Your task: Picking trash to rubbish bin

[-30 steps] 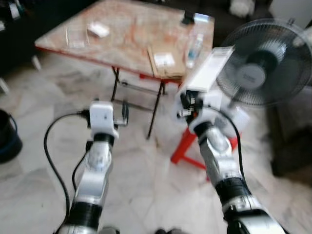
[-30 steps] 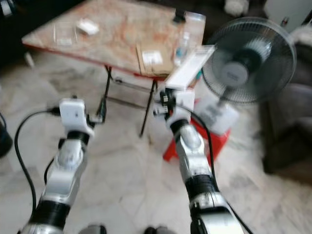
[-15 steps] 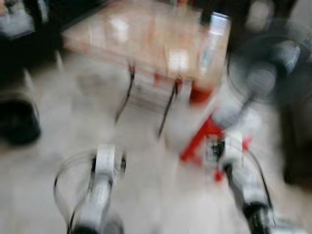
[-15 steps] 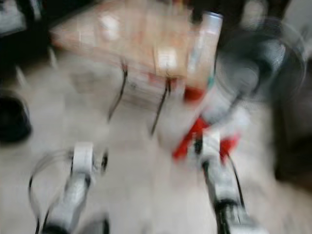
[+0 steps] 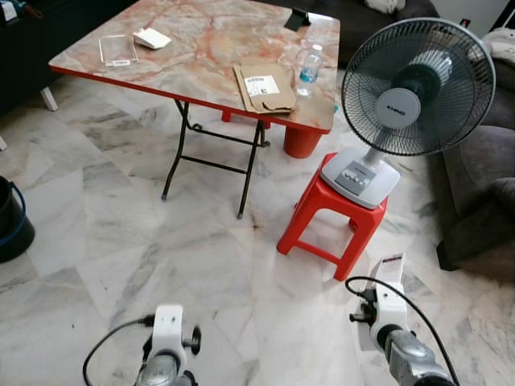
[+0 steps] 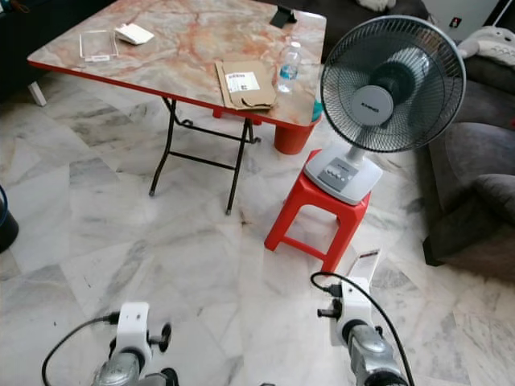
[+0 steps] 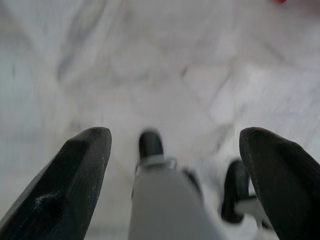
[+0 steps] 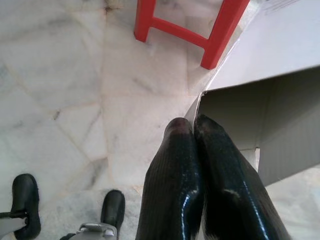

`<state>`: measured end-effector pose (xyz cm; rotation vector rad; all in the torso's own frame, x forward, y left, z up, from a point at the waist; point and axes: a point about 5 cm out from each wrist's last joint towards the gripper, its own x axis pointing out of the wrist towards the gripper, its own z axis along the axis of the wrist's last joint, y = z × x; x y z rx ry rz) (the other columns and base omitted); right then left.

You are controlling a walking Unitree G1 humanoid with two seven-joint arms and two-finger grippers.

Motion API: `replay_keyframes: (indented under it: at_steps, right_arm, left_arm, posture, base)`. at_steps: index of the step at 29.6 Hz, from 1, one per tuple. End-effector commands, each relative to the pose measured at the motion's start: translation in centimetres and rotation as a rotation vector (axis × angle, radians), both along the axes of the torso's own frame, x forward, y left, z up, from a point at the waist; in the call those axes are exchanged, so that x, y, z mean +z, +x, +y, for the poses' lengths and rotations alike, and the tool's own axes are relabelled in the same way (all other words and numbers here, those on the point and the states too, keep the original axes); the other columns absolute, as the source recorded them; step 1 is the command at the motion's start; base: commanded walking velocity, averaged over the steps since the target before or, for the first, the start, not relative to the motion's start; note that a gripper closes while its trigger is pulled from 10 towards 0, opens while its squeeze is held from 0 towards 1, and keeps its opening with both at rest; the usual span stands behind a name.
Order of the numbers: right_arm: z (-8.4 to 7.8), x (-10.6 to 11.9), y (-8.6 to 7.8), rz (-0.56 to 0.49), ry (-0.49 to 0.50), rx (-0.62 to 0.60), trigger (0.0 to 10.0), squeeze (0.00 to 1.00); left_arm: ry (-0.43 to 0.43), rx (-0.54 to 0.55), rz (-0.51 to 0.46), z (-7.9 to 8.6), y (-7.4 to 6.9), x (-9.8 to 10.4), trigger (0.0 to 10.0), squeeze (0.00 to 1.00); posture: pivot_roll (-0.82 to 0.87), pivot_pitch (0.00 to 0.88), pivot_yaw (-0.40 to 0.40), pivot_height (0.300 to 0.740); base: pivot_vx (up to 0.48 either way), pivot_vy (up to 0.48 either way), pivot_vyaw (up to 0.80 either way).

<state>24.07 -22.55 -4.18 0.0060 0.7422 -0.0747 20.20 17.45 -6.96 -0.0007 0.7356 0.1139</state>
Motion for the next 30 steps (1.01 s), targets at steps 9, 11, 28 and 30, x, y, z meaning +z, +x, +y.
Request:
replay_keyframes:
  at_steps: [9,11,28,30]
  right_arm:
    - [-1.5,-1.9,-3.4,0.123,-0.037,-0.055,10.0,0.0]
    - [-2.0,-2.0,-3.8,0.131,-0.052,-0.09,10.0,0.0]
    - [-1.2,-1.9,-3.3,0.13,-0.046,-0.062,10.0,0.0]
    - [-1.1,-2.0,-3.4,0.141,-0.049,-0.05,10.0,0.0]
  left_arm:
    - [-0.059,0.11,0.206,0.0,-5.3,-2.8,10.0,0.0]
    - [-0.053,0.104,0.21,0.0,-5.3,-2.8,10.0,0.0]
    - [-0.025,0.09,0.19,0.5,-4.3,-2.4,10.0,0.0]
    - [-0.015,0.076,0.2,0.4,-4.3,-2.4,10.0,0.0]
  posture:
    - [0.03,0.178,-0.173,0.74]
    - [0.04,0.179,-0.174,0.74]
    - [0.04,0.16,-0.156,0.74]
    - [0.04,0.156,-0.151,0.74]
  base:
    - [0.0,0.0,0.79]
    - [0.0,0.0,0.8]
    - [0.0,0.0,0.8]
    - [0.0,0.0,0.8]
